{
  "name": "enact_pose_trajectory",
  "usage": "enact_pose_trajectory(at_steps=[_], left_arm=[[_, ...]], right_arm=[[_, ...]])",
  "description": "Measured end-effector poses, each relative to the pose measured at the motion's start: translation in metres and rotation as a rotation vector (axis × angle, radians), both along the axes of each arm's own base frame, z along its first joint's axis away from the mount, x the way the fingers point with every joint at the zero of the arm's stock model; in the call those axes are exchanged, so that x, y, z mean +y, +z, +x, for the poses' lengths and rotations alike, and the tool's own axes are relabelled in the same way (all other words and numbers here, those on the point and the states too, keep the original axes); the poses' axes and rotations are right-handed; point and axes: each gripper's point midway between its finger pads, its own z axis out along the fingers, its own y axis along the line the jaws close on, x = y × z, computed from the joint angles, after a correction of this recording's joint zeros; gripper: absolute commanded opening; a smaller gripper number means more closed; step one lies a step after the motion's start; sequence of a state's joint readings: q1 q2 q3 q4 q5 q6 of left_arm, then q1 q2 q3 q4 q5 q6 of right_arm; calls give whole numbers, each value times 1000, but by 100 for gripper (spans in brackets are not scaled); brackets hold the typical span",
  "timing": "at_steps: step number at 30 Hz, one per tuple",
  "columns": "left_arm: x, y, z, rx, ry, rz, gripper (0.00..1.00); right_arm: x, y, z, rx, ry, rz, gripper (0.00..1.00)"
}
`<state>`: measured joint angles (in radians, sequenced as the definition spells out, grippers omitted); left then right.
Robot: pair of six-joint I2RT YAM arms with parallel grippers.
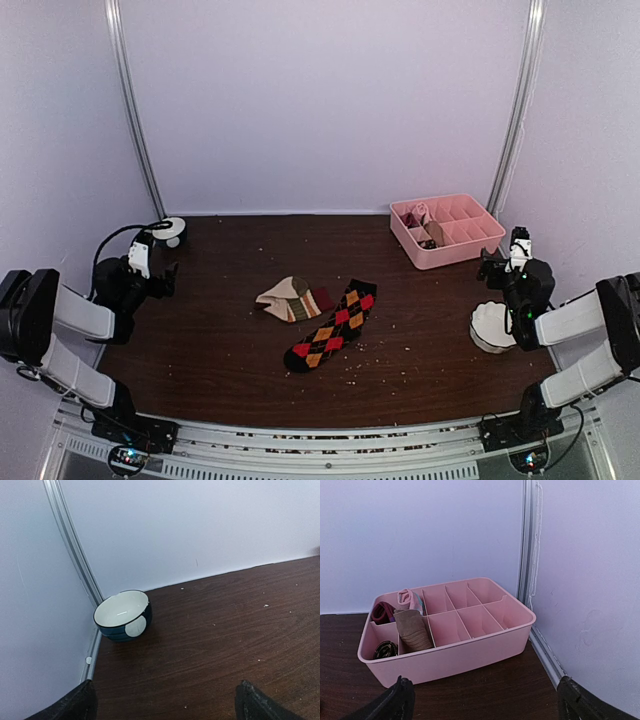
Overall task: Roll the socks
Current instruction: Pick up the sock from the center of the board.
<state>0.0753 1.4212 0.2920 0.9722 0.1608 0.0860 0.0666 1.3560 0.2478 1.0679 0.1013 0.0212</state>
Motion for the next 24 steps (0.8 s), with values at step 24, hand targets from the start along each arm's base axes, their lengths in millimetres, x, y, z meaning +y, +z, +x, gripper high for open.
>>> enact_pose_trajectory(at_steps=[24], left_arm=[[-3, 120, 33, 93, -65, 122, 96]], right_arm=[[-26, 87, -9, 100, -192, 286, 100]])
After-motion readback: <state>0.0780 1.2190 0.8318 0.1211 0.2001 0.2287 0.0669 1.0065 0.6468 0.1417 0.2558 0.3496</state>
